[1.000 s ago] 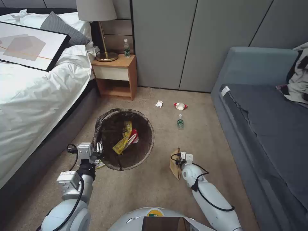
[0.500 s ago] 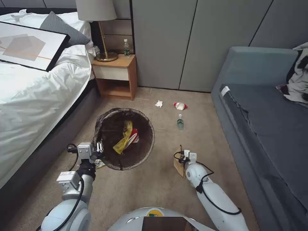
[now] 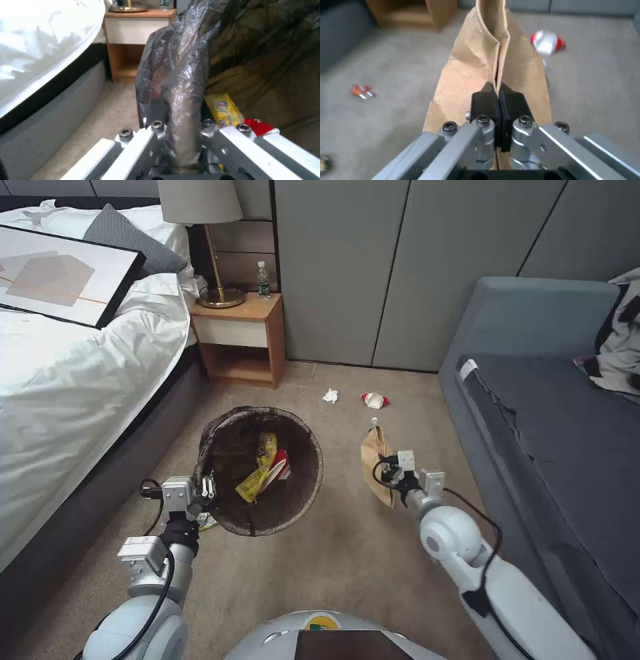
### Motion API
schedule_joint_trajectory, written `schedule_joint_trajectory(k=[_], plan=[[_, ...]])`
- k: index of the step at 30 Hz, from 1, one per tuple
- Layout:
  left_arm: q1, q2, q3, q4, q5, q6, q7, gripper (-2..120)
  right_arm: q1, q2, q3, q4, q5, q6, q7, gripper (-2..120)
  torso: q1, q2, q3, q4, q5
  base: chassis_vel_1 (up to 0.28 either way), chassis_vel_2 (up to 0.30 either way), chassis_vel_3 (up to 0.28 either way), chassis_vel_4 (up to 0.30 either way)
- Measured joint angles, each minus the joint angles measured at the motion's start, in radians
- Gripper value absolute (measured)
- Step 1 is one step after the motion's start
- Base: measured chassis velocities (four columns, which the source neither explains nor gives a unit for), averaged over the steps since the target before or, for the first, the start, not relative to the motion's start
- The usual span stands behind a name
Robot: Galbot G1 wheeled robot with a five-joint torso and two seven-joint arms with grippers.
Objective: Pick up the trash bin, then pick up the garbage from the floor and place it into the trash bin.
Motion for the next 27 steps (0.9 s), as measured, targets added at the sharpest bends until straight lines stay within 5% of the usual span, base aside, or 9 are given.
schedule_joint_trajectory(k=[7, 12, 19, 27], plan=[[-0.002, 0.003, -0.003, 0.0, -0.013, 0.013, 0.0, 3, -0.012, -0.077, 0.048, 0.223, 0.064, -0.02, 0.01, 0, 0.0, 0.0, 0.0, 0.0001, -0.0006, 0.0, 0.0, 0.0, 0.0], [-0.002, 0.006, 0.0, -0.001, -0.013, 0.034, 0.0, 3, 0.047, -0.147, 0.084, 0.353, 0.157, -0.028, -0.093, 0, 0.0, 0.0, 0.0, 0.0, -0.0005, 0.0, 0.0, 0.0, 0.0], [0.004, 0.011, 0.0, -0.001, -0.01, 0.054, 0.0, 3, 0.129, -0.173, 0.013, 0.37, 0.162, 0.016, -0.264, 0, 0.0, 0.0, 0.0, 0.0001, -0.0001, 0.0, 0.0, 0.0, 0.0], [0.006, 0.012, 0.003, -0.001, -0.006, 0.064, 0.005, 3, 0.221, -0.142, -0.104, 0.364, 0.17, 0.004, -0.34, 0, 0.0, 0.0, 0.0, 0.0001, -0.0001, 0.0, 0.0, 0.0, 0.0]])
